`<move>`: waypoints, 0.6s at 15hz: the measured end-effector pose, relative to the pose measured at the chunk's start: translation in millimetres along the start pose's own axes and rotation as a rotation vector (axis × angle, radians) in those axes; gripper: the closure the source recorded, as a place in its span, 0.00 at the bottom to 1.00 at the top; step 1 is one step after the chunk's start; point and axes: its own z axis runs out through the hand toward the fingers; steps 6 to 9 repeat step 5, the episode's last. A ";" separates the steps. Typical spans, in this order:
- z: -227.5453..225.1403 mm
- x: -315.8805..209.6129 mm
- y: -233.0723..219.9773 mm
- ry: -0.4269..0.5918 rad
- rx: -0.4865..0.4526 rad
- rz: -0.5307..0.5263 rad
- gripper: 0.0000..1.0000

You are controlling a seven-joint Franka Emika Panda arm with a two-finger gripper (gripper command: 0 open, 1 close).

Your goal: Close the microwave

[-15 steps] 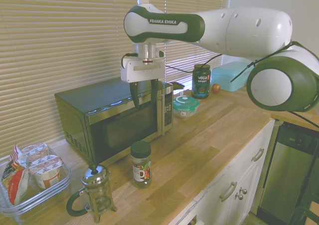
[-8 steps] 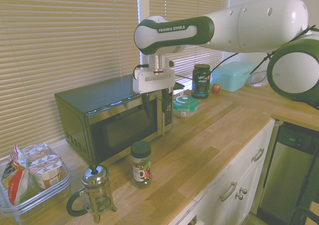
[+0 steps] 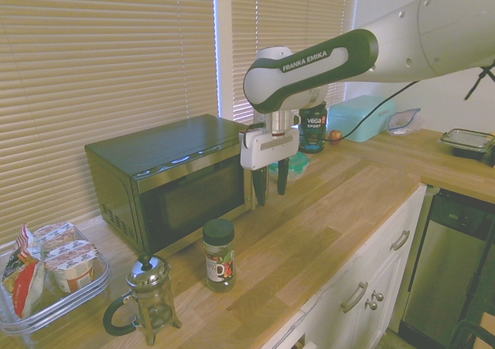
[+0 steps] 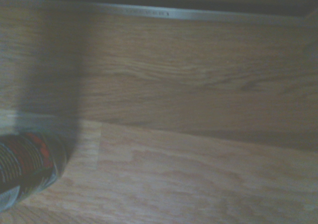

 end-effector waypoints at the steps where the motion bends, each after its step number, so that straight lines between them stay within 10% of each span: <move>1: 6.4 -8.9 7.1 0.001 -0.003 0.000 0.00; 9: 36.5 -49.9 39.4 0.005 -0.006 -0.001 0.00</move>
